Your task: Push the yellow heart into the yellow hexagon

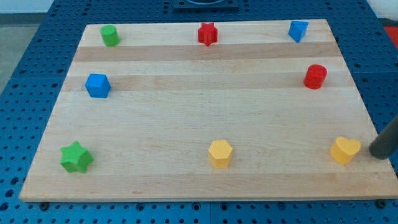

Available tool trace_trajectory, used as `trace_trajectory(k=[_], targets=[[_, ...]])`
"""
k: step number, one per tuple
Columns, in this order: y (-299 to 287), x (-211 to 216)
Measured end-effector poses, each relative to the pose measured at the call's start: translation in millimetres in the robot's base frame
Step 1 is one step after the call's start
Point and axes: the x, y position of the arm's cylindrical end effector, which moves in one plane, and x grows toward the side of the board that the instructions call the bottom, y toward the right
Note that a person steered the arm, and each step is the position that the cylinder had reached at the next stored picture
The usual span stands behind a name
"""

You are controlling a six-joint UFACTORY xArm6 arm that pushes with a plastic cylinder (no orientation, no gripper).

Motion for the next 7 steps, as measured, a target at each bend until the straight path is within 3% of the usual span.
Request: trace_trajectory(k=[2, 5, 7], targets=[[-58, -13], [-84, 8], [-135, -5]])
